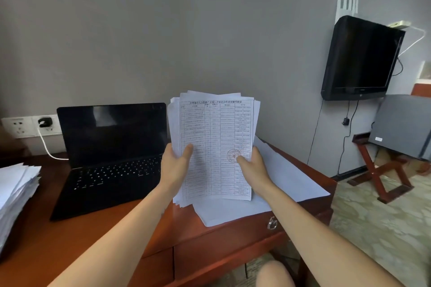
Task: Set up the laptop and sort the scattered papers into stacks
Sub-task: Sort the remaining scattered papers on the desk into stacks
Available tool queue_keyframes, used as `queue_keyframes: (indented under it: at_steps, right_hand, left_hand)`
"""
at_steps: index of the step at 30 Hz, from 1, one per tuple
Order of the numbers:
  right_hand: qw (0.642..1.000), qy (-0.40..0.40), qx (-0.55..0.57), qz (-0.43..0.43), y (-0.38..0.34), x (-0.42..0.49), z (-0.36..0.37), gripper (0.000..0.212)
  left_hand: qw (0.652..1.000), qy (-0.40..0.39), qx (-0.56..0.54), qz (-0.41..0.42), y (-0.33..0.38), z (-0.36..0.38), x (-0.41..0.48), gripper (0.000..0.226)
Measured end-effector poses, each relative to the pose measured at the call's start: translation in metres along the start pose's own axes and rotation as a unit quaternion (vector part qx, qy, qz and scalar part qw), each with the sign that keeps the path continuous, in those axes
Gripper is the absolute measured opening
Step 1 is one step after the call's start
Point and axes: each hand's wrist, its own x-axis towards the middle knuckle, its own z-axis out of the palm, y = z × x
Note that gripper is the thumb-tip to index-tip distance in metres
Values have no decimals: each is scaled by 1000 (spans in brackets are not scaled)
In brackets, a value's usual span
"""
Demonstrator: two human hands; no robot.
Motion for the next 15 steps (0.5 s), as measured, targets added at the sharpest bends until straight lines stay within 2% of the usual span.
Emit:
queue_keyframes:
  at_steps: [8,11,15]
  right_hand:
    - [1000,-26,-9,-16,-13,5,4,31]
    - [998,-59,-15,0,-8,10,10,28]
    - [993,-103,-51,36,12,17,21,35]
  left_hand:
    - [985,-63,146,58,-5,-29,5,40]
    - [987,-36,155,36,-15,-43,6,33]
    - [986,1,165,9,-37,-64,2,25]
